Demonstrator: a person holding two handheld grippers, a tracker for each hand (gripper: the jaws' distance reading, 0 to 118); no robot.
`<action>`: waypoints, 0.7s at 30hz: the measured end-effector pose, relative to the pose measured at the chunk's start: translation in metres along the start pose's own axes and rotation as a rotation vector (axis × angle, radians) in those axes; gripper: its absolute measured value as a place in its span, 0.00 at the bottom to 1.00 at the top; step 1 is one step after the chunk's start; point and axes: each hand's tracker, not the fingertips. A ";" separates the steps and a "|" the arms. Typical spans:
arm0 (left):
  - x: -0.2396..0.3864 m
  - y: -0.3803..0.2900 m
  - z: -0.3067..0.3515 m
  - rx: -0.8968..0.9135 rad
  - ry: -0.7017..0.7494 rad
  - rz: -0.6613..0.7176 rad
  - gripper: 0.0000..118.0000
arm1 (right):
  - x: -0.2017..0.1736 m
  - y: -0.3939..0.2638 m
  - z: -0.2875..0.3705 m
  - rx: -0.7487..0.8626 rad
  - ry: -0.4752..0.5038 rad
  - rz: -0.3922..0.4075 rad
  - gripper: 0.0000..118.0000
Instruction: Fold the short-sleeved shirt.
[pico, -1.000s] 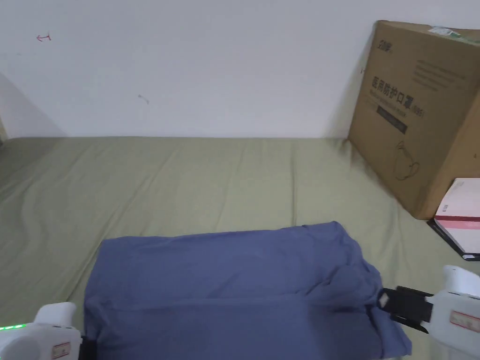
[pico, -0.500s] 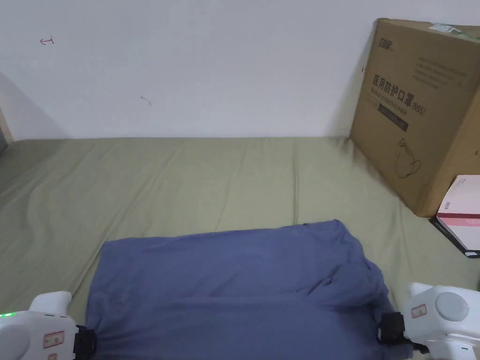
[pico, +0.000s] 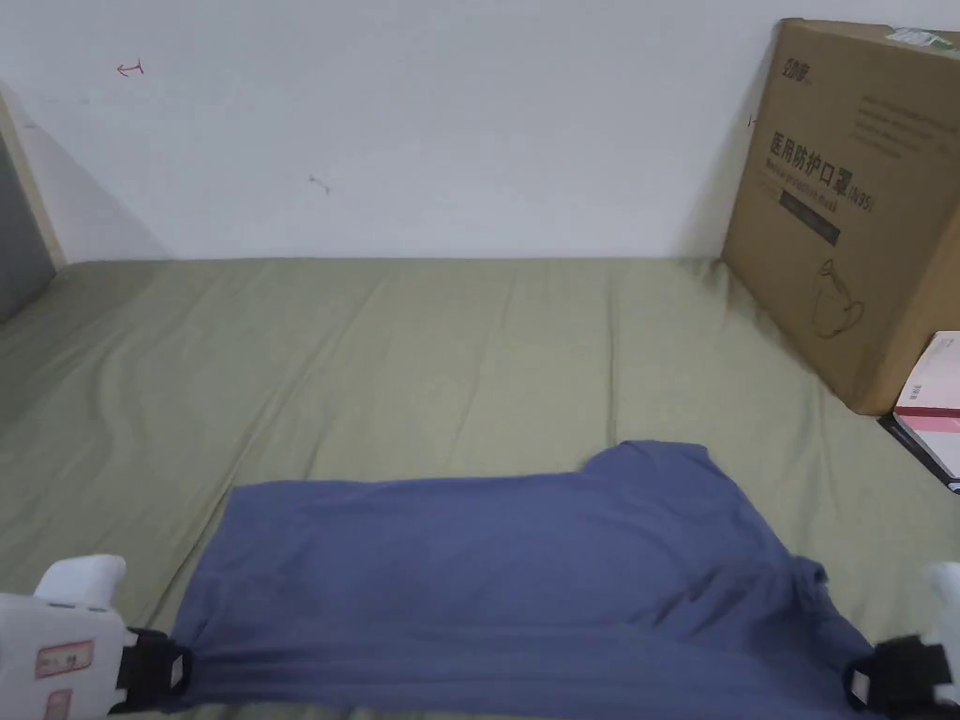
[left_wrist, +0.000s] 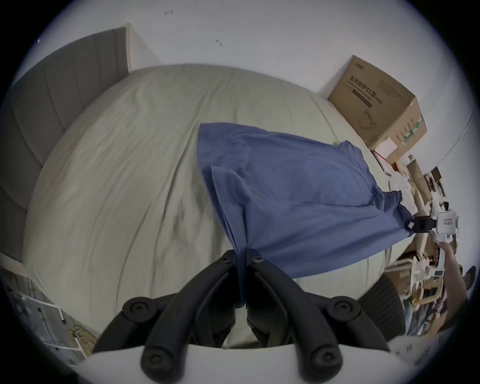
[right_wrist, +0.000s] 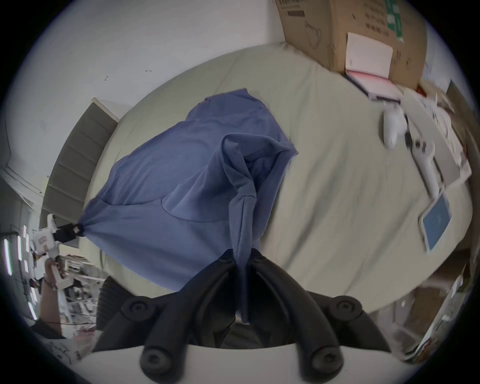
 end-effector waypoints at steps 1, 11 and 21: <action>-0.001 -0.010 0.004 -0.012 -0.003 -0.001 0.04 | 0.002 -0.010 0.004 -0.019 0.016 -0.019 0.05; -0.030 -0.069 -0.027 -0.087 -0.045 0.113 0.09 | 0.015 -0.059 -0.028 -0.012 -0.041 -0.126 0.53; -0.004 -0.036 0.032 0.186 -0.064 0.032 0.95 | -0.035 -0.037 0.036 0.273 0.020 -0.096 0.95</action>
